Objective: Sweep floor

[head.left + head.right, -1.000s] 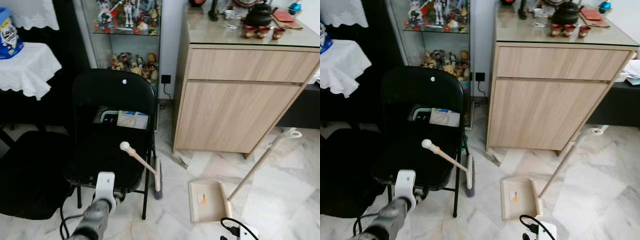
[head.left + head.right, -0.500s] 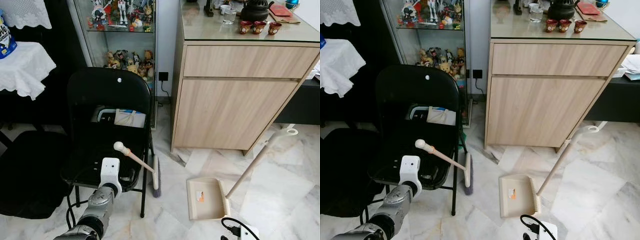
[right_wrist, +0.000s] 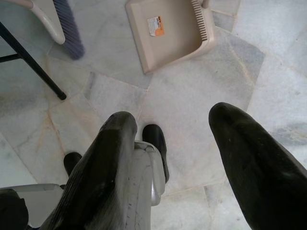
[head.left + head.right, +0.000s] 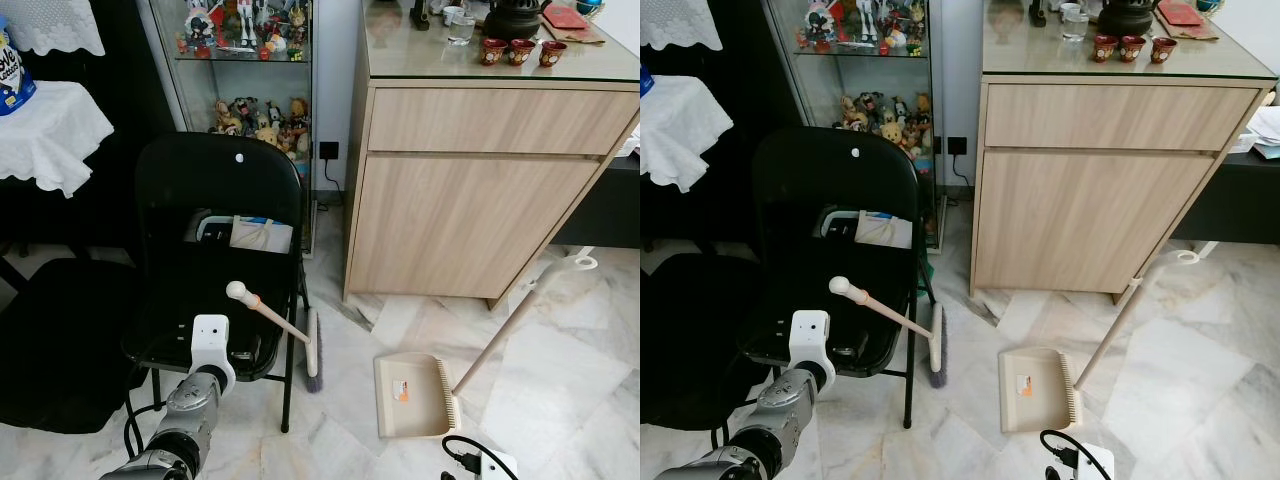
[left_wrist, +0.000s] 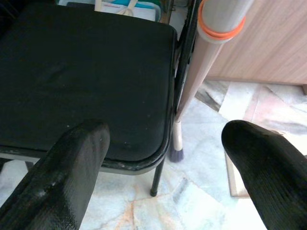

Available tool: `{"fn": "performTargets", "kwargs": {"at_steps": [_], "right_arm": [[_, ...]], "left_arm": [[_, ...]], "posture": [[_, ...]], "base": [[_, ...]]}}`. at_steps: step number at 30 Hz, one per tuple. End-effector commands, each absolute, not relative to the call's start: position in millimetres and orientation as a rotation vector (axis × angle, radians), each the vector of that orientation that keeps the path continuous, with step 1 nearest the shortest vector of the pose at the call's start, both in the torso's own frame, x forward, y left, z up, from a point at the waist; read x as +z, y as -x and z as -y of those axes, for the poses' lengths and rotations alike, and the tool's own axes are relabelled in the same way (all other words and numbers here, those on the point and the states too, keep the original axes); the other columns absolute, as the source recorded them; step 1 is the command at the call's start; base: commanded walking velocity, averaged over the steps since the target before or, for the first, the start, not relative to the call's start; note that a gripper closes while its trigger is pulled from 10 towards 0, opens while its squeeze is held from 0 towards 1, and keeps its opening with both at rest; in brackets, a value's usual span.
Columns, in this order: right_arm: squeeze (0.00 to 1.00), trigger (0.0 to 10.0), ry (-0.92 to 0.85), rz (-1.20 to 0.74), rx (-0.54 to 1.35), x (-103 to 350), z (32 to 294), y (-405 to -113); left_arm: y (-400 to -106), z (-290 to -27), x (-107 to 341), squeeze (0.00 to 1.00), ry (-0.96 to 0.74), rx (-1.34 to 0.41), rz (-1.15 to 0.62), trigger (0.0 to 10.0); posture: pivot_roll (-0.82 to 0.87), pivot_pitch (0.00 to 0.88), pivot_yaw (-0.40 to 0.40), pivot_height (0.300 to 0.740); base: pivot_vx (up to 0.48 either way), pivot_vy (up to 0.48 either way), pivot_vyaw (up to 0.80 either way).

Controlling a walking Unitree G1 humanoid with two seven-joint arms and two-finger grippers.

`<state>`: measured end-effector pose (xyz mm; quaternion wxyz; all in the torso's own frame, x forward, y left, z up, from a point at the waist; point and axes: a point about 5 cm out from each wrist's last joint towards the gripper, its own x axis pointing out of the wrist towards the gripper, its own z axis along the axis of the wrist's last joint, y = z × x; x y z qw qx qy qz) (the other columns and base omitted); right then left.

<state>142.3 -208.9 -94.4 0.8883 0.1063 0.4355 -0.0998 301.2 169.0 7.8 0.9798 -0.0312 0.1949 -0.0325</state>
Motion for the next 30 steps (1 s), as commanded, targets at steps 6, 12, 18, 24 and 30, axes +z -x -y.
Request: {"fn": "performTargets", "kwargs": {"at_steps": [6,12,18,24,30], "right_arm": [[0.00,10.0,-0.208,-0.912,-0.209,-95,209,-139],[0.00,10.0,-0.207,-0.915,-0.206,-96,209,-138],[0.00,10.0,-0.209,-0.917,-0.205,-96,209,-138],[0.00,10.0,-0.209,-0.919,-0.205,-96,209,-138],[0.00,10.0,-0.208,-0.920,-0.204,-96,209,-138]], "left_arm": [[-302,-167,10,1.00,0.046,-0.089,-0.374,10.0],[-306,-165,14,1.00,0.106,-0.086,-0.351,10.0],[-310,-161,19,0.00,0.137,-0.093,-0.332,10.0],[-313,-158,22,0.00,0.173,-0.106,-0.308,10.0],[-317,-151,27,0.00,0.179,-0.133,-0.287,10.0]], "posture": [[-0.02,0.084,-0.006,0.740],[-0.02,0.084,-0.006,0.740],[-0.02,0.084,-0.005,0.740],[-0.02,0.084,-0.006,0.740],[-0.02,0.085,-0.005,0.740]], "base": [[0.000,0.000,0.00],[0.000,0.000,0.00],[0.000,0.000,0.00],[0.000,0.000,0.00],[0.000,0.000,0.00]]}}
